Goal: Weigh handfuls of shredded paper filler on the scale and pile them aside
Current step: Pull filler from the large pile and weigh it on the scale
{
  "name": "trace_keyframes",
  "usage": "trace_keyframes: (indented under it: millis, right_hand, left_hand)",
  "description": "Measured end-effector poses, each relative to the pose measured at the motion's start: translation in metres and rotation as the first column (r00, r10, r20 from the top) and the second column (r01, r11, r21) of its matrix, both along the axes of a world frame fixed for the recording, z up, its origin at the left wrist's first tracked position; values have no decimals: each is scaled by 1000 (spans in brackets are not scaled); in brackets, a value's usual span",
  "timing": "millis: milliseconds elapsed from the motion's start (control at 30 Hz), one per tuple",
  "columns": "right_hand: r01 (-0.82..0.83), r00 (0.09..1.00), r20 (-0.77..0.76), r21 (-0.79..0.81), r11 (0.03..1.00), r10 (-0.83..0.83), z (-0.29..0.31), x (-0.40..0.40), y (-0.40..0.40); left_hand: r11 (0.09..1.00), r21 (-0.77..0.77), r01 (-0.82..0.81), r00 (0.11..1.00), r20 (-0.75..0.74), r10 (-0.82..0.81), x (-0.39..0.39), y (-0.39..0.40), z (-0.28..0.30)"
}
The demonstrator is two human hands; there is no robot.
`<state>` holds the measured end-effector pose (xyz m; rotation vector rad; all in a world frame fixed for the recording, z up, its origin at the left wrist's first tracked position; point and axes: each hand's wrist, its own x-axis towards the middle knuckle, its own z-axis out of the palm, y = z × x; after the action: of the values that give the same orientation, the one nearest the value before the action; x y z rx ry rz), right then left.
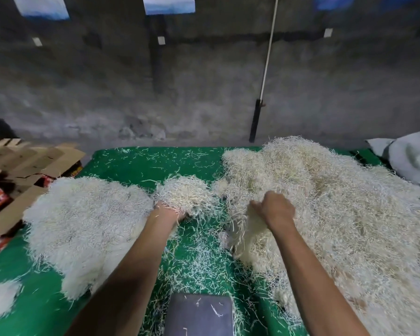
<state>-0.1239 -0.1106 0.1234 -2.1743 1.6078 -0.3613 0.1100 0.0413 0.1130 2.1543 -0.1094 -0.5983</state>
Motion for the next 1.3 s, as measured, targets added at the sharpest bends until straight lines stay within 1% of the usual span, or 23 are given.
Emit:
trace_keyframes:
  millis: [33, 67, 100, 133, 167, 233, 300, 400, 467, 533, 567, 600, 667, 733, 767, 833, 867, 900, 967, 1067, 1167, 1233, 1300]
  right_hand:
    - [-20, 992, 118, -154, 988, 39, 11, 10, 9]
    - [-53, 929, 346, -231, 971, 134, 22, 19, 22]
    - [-127, 793, 556, -249, 960, 249, 33, 29, 37]
    - [-246, 675, 656, -232, 941, 338, 42, 40, 53]
    - [-390, 631, 652, -202, 898, 420, 47, 50, 71]
    - [-548, 612, 614, -124, 827, 498, 41, 65, 108]
    - [-486, 568, 743, -45, 873, 354, 28, 72, 125]
    - [-313, 566, 824, 245, 918, -27, 40, 75, 122]
    - [-232, 515, 838, 339, 912, -181, 50, 74, 113]
    - [-397, 282, 903, 416, 818, -323, 64, 72, 106]
    - [-513, 208, 907, 420, 749, -366, 71, 70, 108]
    - [-557, 229, 905, 424, 714, -358, 74, 68, 112]
    - [-507, 438, 887, 380, 774, -148, 66, 64, 127]
    - [-439, 629, 766, 208, 874, 134, 43, 58, 137]
    - [-419, 662, 722, 137, 898, 199, 32, 52, 139]
    - [-424, 620, 748, 67, 903, 236, 12, 36, 142]
    - [-454, 582, 773, 52, 890, 251, 3, 30, 147]
    - [-486, 561, 786, 56, 872, 262, -6, 24, 152]
    - [-528, 602, 739, 83, 845, 304, -24, 19, 169]
    - [-509, 687, 660, 137, 850, 305, -55, 9, 180]
    - [-388, 753, 650, 317, 865, 100, -76, -11, 182]
    - [-322, 815, 571, 306, 896, 98, -90, -22, 186]
    - [-379, 830, 531, 309, 872, 172, -103, -32, 194]
  left_hand:
    - [995, -89, -33, 998, -53, 28, -5, -2, 8]
    - [988, -155, -20, 998, -55, 12, -5, -4, 14]
    - [956, -294, -13, 994, -105, -18, -9, -2, 14]
    - [952, -303, -30, 985, -172, -23, -14, -1, 15]
    - [939, -327, -108, 939, -344, -12, -26, -2, 27]
    - [813, -517, -267, 715, -672, -193, -49, 1, 52]
    - [695, -707, -129, 754, -525, -394, -60, 6, 66]
    - [666, -723, 182, 763, -323, -560, -53, 28, 67]
    - [653, -747, 121, 714, -391, -580, -40, 44, 62]
    - [669, -743, -8, 687, -491, -536, -35, 55, 52]
    - [676, -733, -67, 656, -543, -524, -38, 59, 47]
    - [674, -730, -115, 607, -588, -534, -43, 62, 45]
    - [625, -757, -191, 548, -611, -571, -51, 65, 42]
    - [606, -764, -223, 595, -599, -536, -50, 69, 37]
    - [657, -741, -140, 672, -558, -486, -49, 72, 32]
    - [832, -539, 129, 864, -351, -362, -54, 78, 22]
    - [882, -438, 175, 916, -256, -309, -57, 80, 14]
    - [897, -412, 159, 942, -207, -262, -60, 80, 5]
    - [917, -366, 161, 970, -115, -216, -70, 89, -15]
    - [917, -261, 301, 941, -75, -330, -86, 108, -42]
    - [891, -204, 405, 908, -28, -419, -91, 130, -60]
    - [825, -237, 512, 852, 20, -523, -93, 147, -75]
    - [792, -271, 547, 827, 30, -561, -93, 167, -92]
